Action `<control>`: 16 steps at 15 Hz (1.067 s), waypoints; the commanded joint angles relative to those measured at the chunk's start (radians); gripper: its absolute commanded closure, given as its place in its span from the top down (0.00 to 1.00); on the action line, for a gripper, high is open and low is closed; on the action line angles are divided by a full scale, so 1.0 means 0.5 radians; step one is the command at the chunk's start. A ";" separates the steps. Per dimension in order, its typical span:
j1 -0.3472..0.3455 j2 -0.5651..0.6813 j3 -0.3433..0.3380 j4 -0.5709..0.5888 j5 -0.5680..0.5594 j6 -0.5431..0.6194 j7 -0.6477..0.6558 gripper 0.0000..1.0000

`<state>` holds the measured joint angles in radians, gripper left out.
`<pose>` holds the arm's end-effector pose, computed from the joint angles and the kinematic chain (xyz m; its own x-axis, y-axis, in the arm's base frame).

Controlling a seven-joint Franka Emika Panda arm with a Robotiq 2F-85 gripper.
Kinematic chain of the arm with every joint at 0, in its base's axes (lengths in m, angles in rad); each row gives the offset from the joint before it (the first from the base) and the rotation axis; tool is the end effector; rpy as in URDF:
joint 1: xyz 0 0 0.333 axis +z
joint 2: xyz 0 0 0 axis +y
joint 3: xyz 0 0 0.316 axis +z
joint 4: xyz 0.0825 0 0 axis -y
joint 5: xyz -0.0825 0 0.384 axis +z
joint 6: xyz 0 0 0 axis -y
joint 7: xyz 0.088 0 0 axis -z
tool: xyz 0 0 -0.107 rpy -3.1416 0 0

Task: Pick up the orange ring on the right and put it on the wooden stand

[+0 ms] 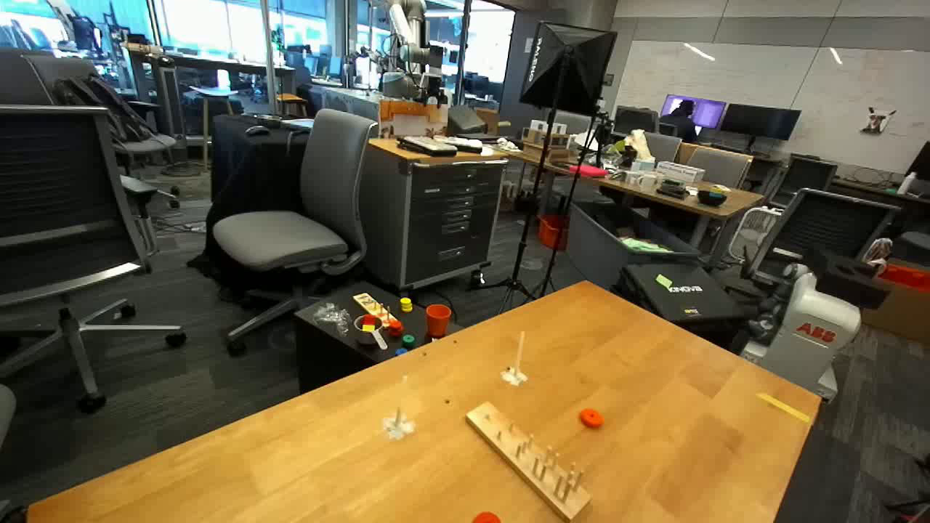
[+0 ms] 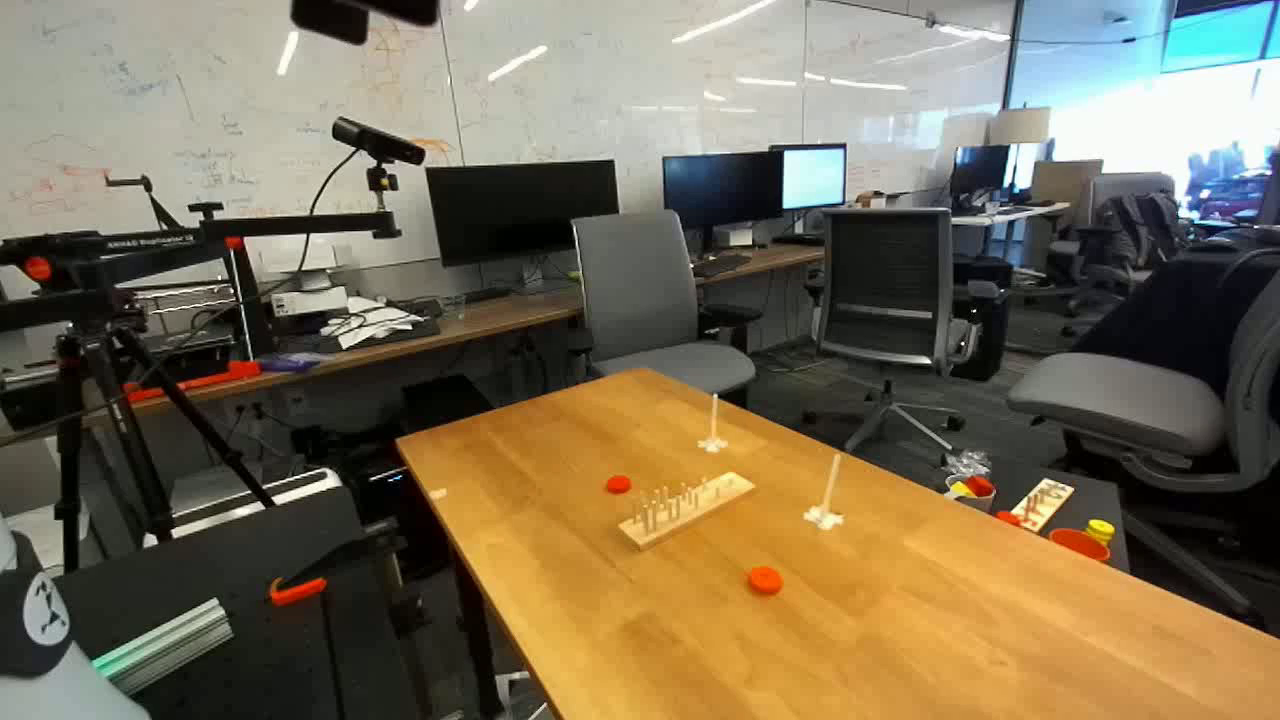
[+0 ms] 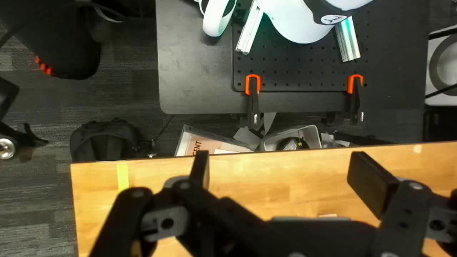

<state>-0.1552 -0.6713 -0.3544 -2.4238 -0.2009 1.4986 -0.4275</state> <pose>0.2689 -0.1922 0.5010 0.9688 0.0509 -0.2426 0.0186 -0.9909 -0.1336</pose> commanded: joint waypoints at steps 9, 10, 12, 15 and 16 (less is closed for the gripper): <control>0.025 0.084 0.051 -0.070 0.082 0.242 0.151 1.00; 0.039 0.138 0.080 -0.103 0.108 0.367 0.209 1.00; 0.064 0.254 0.146 -0.160 0.137 0.625 0.310 1.00; 0.082 0.523 0.247 -0.160 0.178 0.969 0.467 1.00; 0.082 0.617 0.278 -0.154 0.180 1.073 0.517 1.00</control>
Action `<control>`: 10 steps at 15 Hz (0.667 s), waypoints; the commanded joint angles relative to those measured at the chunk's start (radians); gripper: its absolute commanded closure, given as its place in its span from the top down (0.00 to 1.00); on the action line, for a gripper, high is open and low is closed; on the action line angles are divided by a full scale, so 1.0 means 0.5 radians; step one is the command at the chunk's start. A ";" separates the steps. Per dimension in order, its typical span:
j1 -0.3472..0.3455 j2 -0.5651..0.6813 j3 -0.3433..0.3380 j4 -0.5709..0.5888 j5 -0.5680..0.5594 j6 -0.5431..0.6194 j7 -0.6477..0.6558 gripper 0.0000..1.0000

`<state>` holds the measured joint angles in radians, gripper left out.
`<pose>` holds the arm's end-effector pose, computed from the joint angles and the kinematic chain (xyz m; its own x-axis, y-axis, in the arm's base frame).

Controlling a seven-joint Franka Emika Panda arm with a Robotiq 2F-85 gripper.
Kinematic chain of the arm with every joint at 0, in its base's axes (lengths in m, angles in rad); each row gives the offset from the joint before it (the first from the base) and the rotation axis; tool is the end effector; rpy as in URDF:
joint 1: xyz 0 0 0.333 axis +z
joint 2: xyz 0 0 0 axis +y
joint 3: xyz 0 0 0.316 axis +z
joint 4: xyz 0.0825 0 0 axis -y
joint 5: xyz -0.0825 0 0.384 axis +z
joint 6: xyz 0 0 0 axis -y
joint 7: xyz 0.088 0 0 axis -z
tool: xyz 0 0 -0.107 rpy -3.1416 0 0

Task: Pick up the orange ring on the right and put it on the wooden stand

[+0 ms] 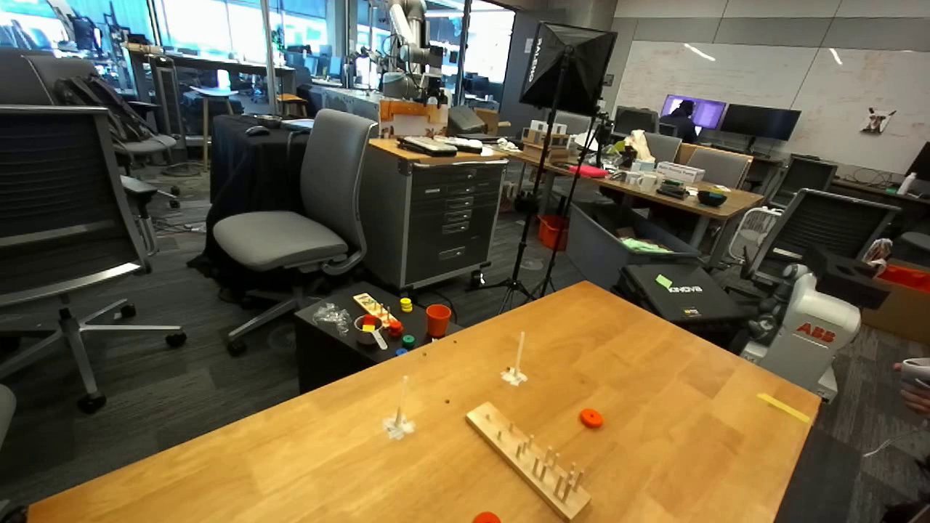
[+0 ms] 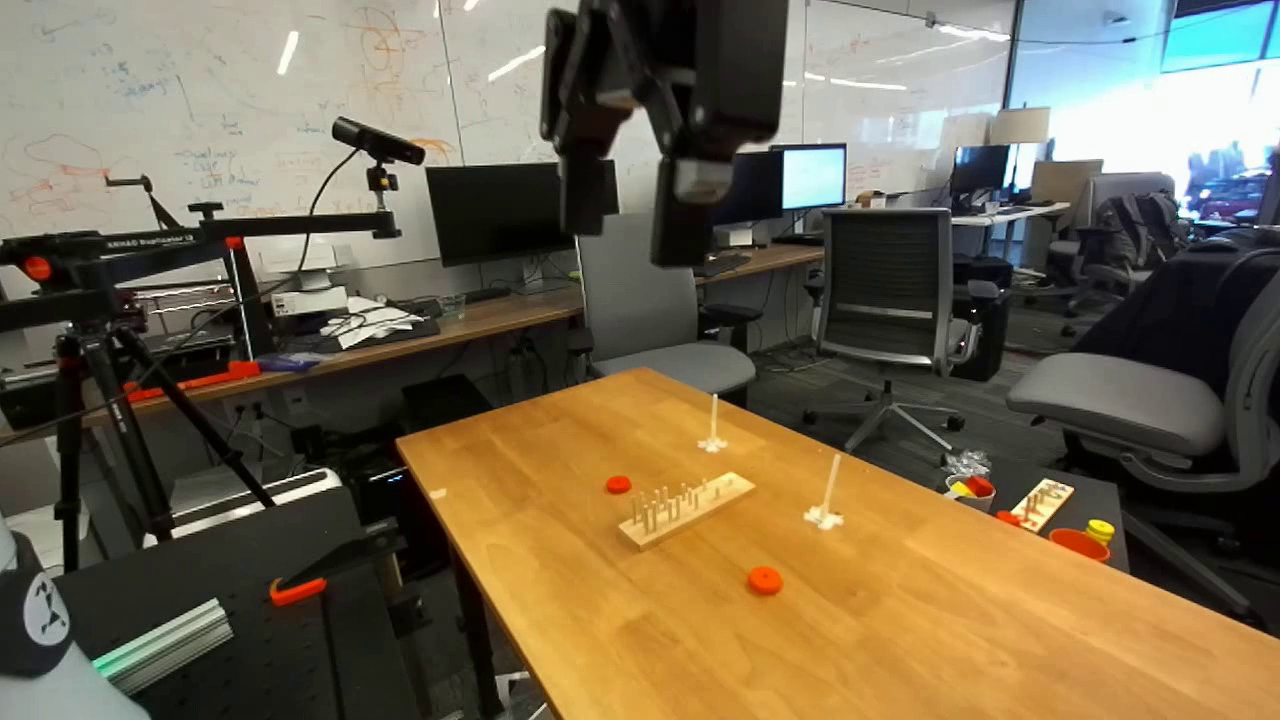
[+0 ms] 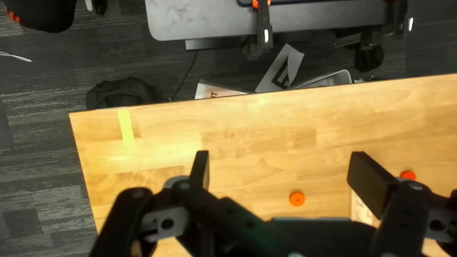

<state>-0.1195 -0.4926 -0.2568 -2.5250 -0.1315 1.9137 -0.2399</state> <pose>0.3504 -0.1491 0.4301 0.9913 -0.0442 -0.1239 -0.0488 -0.9982 -0.0337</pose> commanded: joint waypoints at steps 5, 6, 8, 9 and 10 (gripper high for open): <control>0.009 0.698 0.216 0.040 0.019 0.680 0.415 1.00; 0.006 0.780 0.231 0.030 0.013 0.736 0.468 1.00; -0.007 0.710 0.226 0.003 0.013 0.683 0.407 1.00; -0.004 0.786 0.238 0.006 0.012 0.721 0.442 1.00; -0.002 0.840 0.243 0.011 0.011 0.745 0.461 1.00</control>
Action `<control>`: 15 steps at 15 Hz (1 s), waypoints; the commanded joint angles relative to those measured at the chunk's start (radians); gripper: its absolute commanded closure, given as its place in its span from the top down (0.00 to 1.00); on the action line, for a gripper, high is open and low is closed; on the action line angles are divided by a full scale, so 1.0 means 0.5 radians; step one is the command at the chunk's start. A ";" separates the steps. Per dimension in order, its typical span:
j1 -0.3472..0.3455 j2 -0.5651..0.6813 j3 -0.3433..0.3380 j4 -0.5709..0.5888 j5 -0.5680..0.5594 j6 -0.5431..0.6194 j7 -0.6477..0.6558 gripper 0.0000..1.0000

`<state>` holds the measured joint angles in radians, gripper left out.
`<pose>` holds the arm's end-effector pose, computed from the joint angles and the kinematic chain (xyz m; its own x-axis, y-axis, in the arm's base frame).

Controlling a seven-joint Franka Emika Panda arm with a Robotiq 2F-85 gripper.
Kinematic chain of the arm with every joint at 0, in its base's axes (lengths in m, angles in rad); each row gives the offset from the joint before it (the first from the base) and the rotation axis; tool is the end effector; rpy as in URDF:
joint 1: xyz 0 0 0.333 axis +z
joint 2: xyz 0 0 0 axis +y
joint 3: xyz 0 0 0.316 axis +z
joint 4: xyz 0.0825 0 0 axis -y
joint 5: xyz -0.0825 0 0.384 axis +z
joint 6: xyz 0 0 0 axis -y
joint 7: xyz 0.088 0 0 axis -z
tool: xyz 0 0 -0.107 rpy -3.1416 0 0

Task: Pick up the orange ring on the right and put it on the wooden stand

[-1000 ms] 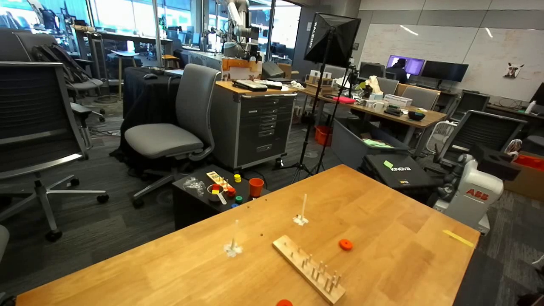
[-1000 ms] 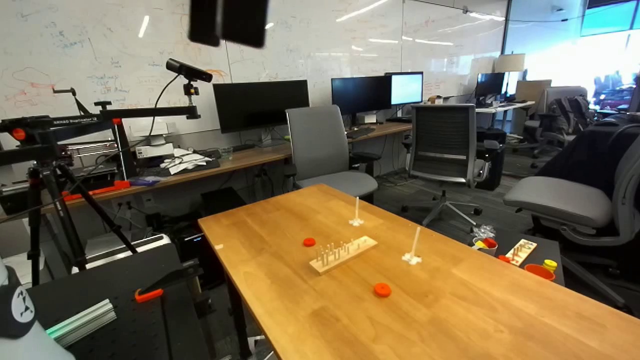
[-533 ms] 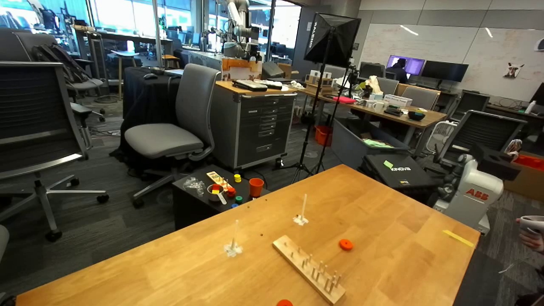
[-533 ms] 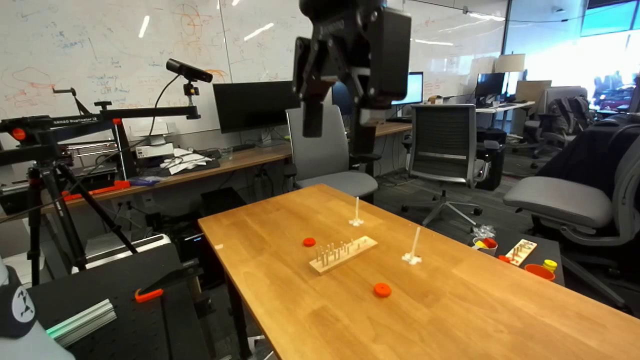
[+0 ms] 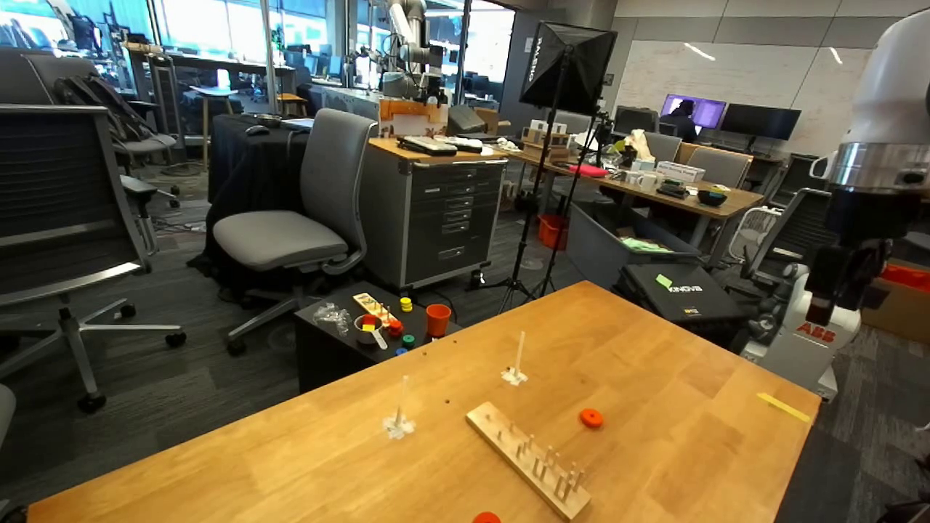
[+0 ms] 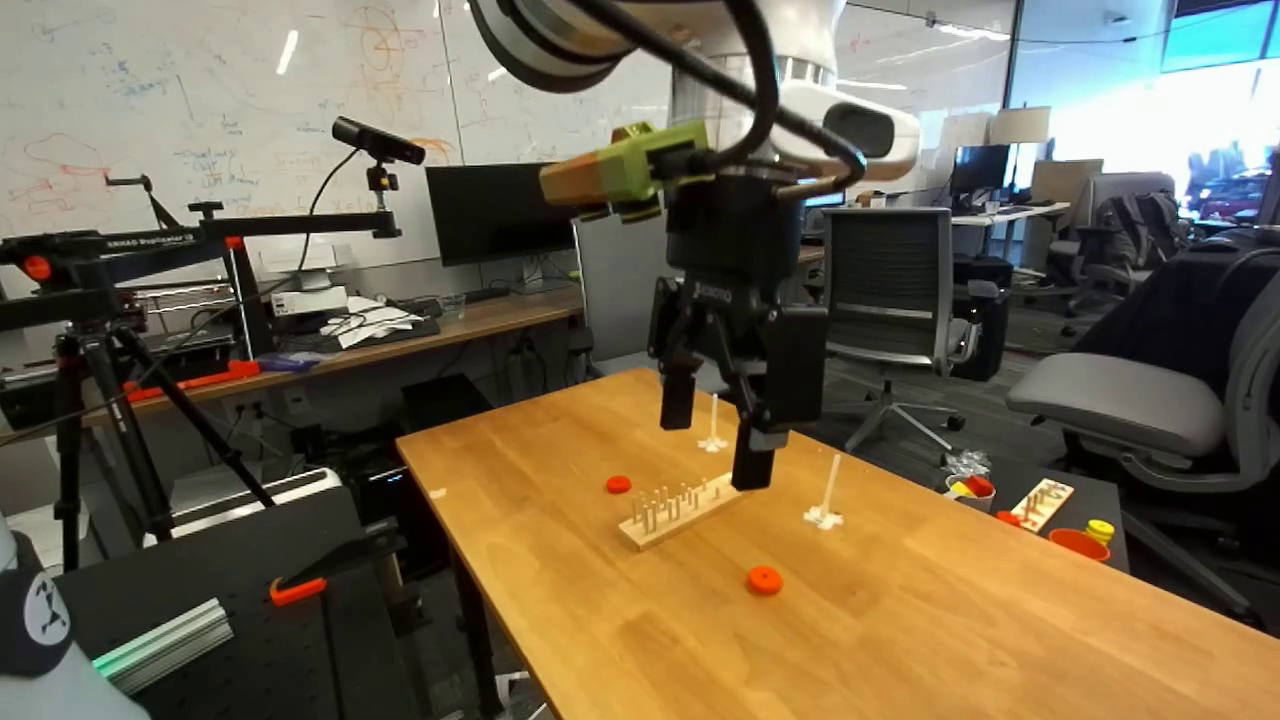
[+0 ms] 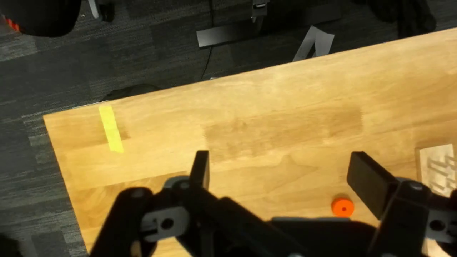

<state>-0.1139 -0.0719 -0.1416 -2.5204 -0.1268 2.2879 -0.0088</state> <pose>0.4235 -0.1130 0.2915 0.9739 -0.1574 -0.1638 -0.1478 -0.9866 0.0692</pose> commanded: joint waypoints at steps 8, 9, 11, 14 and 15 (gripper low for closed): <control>0.063 0.559 0.096 0.207 0.227 0.402 0.162 1.00; 0.083 0.670 0.121 0.262 0.246 0.457 0.196 1.00; 0.126 0.895 0.171 0.407 0.296 0.505 0.267 1.00; 0.170 1.227 0.214 0.688 0.361 0.511 0.336 1.00; 0.193 1.316 0.204 0.773 0.354 0.511 0.372 1.00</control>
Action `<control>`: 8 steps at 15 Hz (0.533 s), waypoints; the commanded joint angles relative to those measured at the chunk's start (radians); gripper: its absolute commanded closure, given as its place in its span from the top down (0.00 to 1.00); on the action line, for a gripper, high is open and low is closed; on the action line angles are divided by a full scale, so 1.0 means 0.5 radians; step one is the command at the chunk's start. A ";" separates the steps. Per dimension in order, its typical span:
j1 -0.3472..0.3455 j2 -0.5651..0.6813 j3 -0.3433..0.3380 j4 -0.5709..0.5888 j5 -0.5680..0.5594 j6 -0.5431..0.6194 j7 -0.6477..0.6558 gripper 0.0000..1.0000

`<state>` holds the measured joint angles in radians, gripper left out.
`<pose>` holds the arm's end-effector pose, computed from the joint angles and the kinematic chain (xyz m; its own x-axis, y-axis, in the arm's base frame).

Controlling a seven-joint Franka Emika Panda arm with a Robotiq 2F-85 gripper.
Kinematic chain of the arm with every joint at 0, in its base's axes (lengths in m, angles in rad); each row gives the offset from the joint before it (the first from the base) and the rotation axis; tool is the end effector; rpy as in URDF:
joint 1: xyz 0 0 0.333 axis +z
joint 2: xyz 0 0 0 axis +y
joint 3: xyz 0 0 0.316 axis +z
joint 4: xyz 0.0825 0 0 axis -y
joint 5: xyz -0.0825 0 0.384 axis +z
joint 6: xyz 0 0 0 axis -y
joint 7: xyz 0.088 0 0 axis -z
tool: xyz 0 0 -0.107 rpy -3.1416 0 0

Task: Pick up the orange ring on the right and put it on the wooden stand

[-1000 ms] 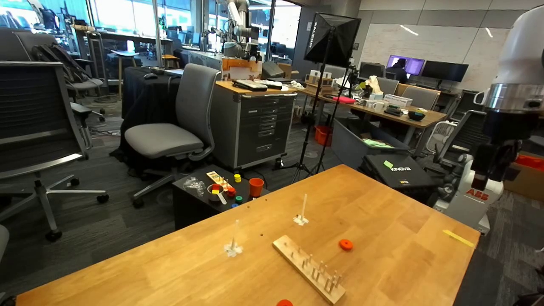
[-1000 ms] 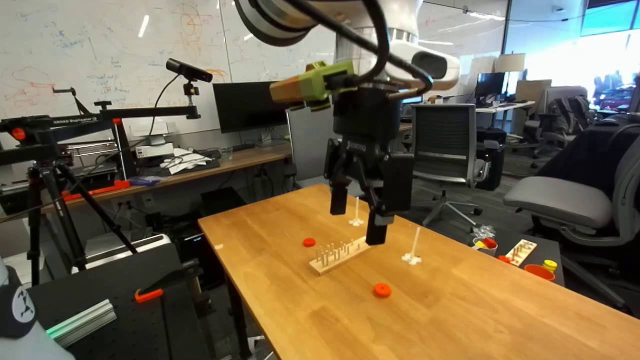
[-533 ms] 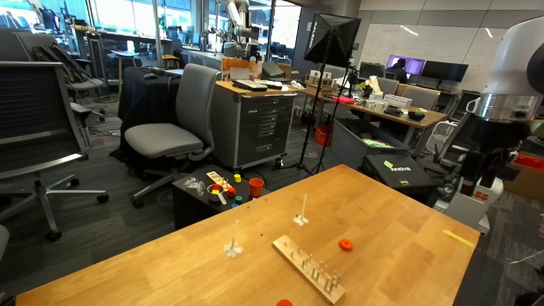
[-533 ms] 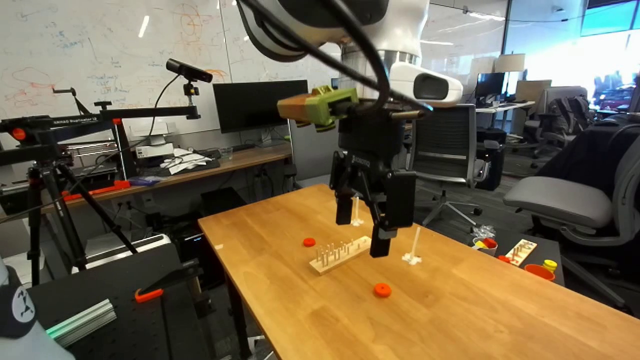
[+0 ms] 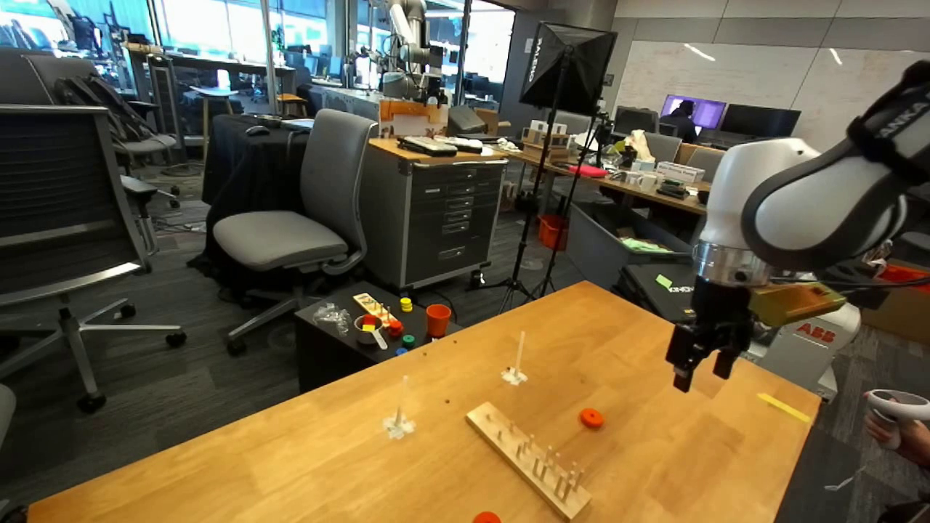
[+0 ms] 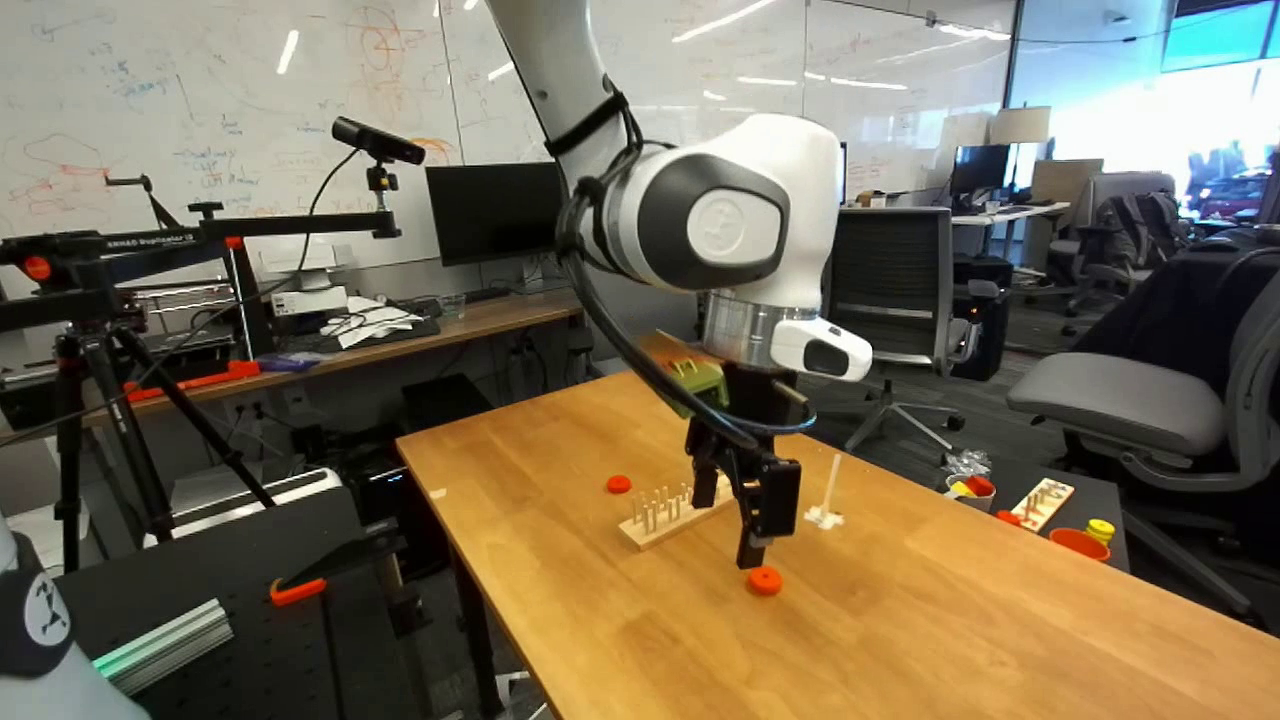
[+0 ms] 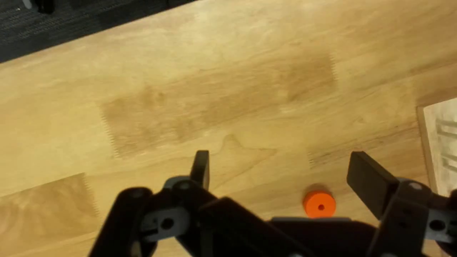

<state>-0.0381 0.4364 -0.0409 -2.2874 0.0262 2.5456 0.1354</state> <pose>0.5055 -0.0416 0.1463 0.9570 -0.2320 -0.1741 -0.2302 -0.9727 0.0304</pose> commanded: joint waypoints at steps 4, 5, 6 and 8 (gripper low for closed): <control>0.076 0.586 -0.023 0.660 0.044 -0.075 0.165 1.00; 0.066 0.641 -0.004 0.722 0.065 -0.076 0.164 1.00; 0.071 0.692 0.000 0.782 0.068 -0.076 0.173 1.00; 0.071 0.779 0.016 0.881 0.087 -0.088 0.176 1.00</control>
<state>-0.0133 0.7510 -0.0387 -1.9557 0.0369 2.5417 0.2100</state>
